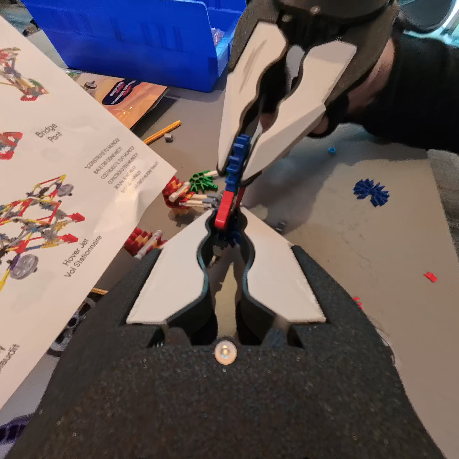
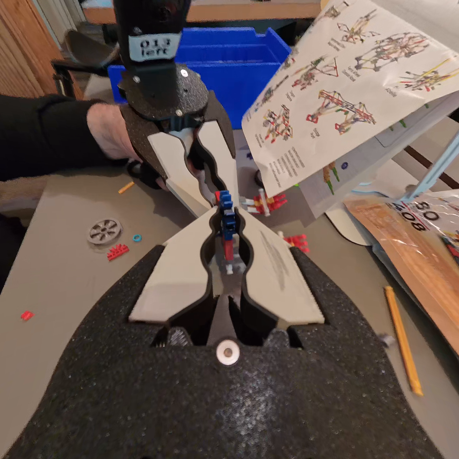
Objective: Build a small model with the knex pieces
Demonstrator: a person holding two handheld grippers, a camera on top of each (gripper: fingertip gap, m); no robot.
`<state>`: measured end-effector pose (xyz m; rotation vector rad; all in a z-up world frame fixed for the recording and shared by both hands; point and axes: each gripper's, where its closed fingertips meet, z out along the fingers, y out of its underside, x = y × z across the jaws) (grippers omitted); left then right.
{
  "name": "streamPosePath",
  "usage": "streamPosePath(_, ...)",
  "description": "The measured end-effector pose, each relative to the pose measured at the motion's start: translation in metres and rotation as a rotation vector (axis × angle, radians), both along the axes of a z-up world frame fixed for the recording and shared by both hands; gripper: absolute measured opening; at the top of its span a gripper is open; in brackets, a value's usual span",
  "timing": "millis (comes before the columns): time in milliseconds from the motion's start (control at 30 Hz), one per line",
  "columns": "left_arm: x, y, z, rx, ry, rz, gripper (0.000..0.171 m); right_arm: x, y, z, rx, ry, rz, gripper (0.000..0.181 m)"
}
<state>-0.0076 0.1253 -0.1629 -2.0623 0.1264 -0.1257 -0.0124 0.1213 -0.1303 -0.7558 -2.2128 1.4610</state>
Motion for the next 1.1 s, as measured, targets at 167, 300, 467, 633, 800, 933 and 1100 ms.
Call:
streamPosePath(167, -0.003, -0.002, -0.006, -0.031, 0.025, 0.005, 0.012, 0.003, 0.004, -0.001, 0.074, 0.005, 0.015, 0.008)
streamPosePath(300, 0.003, 0.0, -0.007, -0.04, 0.03, -0.016, 0.011, 0.005, 0.002, -0.001, 0.107, 0.007, 0.024, 0.008)
streamPosePath(467, 0.006, 0.003, -0.012, -0.068, 0.051, -0.027, 0.011, 0.008, 0.001, -0.007, 0.179, 0.009, 0.045, 0.007)
streamPosePath(633, 0.003, 0.002, -0.016, -0.082, 0.058, -0.028, 0.011, 0.004, 0.001, -0.011, 0.267, 0.058, 0.013, 0.006)
streamPosePath(800, -0.001, 0.003, -0.016, -0.092, 0.033, -0.008, 0.01, -0.007, 0.003, -0.01, 0.361, 0.152, -0.068, 0.009)
streamPosePath(933, -0.005, 0.003, -0.016, -0.1, -0.002, 0.015, 0.01, -0.013, 0.003, -0.009, 0.462, 0.24, -0.11, 0.011)
streamPosePath(1100, -0.009, 0.004, -0.016, -0.11, -0.016, 0.027, 0.01, -0.016, 0.002, -0.008, 0.595, 0.332, -0.136, 0.012)
